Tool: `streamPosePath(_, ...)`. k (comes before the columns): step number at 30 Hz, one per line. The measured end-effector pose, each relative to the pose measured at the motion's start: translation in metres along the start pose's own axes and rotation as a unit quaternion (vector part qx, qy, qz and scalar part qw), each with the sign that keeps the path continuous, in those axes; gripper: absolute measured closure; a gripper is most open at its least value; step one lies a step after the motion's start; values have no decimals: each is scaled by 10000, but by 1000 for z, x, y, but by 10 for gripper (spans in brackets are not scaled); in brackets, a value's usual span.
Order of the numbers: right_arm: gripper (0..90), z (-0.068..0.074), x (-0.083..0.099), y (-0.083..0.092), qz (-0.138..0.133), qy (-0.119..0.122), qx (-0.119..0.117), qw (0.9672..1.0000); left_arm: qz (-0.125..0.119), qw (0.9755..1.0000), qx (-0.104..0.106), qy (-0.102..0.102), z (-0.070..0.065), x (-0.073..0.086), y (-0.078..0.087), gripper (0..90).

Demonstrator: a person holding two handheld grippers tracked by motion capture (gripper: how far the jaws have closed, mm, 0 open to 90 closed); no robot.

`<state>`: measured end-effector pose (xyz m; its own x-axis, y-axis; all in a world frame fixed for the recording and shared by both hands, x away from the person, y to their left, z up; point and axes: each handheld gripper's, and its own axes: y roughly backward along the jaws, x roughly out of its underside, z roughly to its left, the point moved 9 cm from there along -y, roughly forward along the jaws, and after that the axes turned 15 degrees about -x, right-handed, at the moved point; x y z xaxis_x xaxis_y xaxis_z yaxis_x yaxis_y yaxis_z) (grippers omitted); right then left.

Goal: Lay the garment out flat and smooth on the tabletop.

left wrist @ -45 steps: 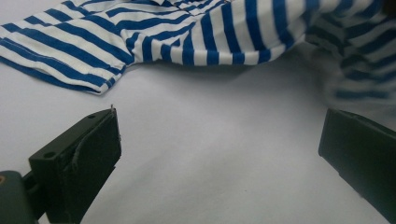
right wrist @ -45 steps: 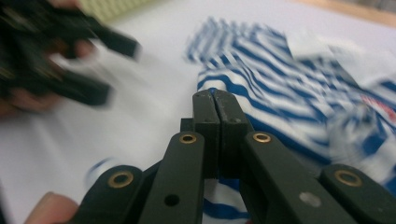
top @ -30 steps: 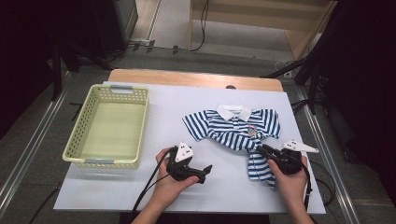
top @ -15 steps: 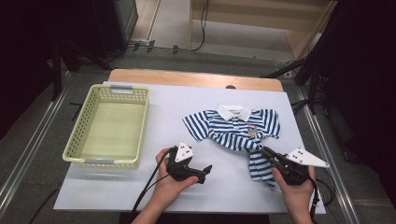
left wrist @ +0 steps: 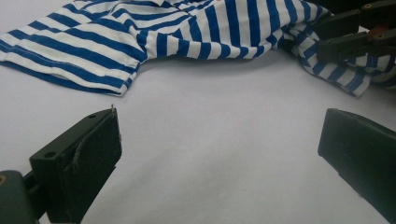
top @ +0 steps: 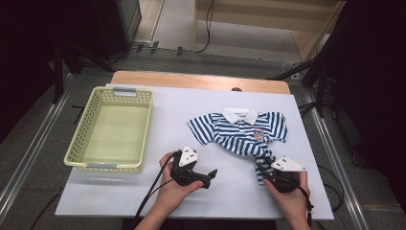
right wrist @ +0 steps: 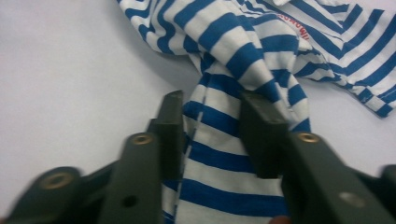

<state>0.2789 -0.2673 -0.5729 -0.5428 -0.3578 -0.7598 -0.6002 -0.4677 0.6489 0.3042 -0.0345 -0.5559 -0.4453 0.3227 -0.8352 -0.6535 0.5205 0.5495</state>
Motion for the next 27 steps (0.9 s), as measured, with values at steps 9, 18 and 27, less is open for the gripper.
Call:
streamPosePath(9,846,5,-4,6,-157,-92,-352,9992,3,10000,8,4,0,0,0,0)
streamPosePath(18,846,39,-18,5,-291,192,-905,9953,-9,10000,19,12,0,0,0,0)
streamPosePath(27,847,85,-24,-4,-116,570,-1587,9856,-37,10000,34,72,1,-1,1,0)
